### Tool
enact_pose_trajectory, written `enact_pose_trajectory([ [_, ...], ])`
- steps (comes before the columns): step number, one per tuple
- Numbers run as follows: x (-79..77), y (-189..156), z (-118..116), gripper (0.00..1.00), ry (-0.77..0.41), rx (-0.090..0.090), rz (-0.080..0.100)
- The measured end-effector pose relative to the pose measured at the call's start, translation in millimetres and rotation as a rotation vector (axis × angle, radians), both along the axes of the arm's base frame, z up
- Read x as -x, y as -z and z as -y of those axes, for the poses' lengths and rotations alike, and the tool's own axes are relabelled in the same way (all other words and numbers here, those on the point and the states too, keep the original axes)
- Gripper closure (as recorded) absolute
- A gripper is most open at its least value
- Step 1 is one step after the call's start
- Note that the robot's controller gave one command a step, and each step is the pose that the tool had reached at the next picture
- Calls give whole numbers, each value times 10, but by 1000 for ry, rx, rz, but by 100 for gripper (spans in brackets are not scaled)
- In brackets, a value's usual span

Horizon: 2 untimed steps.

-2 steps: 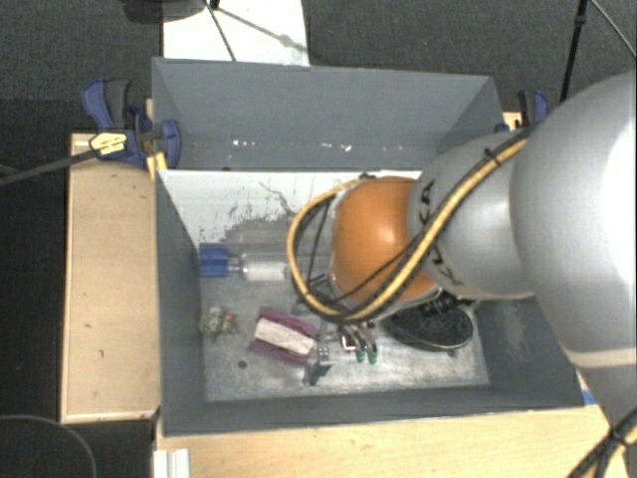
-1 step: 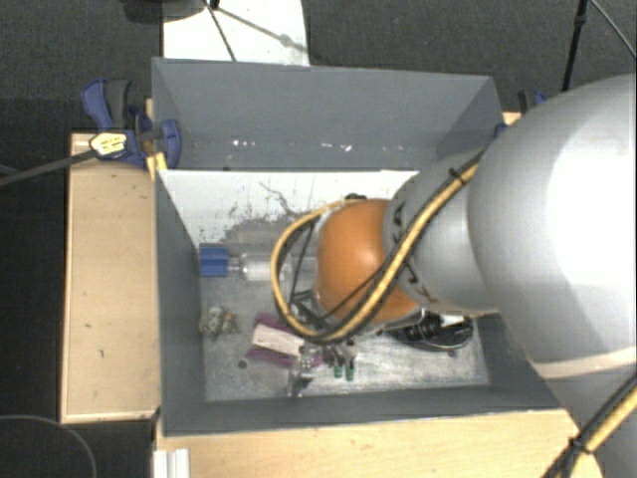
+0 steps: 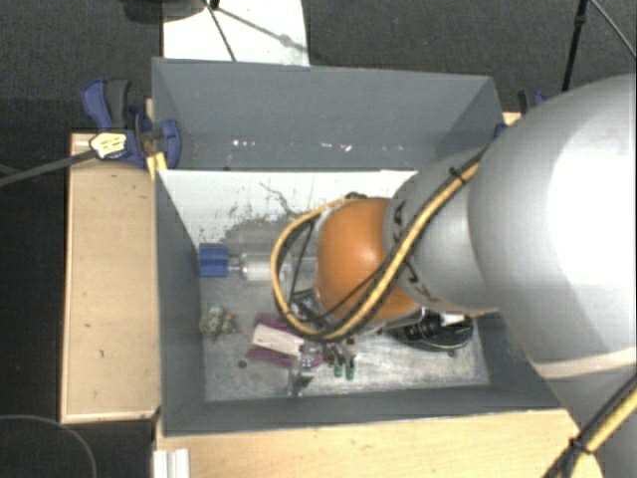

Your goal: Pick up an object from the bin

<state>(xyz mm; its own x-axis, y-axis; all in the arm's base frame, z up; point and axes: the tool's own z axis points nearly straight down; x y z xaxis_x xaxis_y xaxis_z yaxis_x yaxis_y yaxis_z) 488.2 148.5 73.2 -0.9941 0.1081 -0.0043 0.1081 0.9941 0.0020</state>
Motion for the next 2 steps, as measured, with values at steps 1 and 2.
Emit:
enact_pose_trajectory([
  [1,-21,-13,1,100,3,-1,6],
  [2,-30,-435,0,100,3,-1,0],
])
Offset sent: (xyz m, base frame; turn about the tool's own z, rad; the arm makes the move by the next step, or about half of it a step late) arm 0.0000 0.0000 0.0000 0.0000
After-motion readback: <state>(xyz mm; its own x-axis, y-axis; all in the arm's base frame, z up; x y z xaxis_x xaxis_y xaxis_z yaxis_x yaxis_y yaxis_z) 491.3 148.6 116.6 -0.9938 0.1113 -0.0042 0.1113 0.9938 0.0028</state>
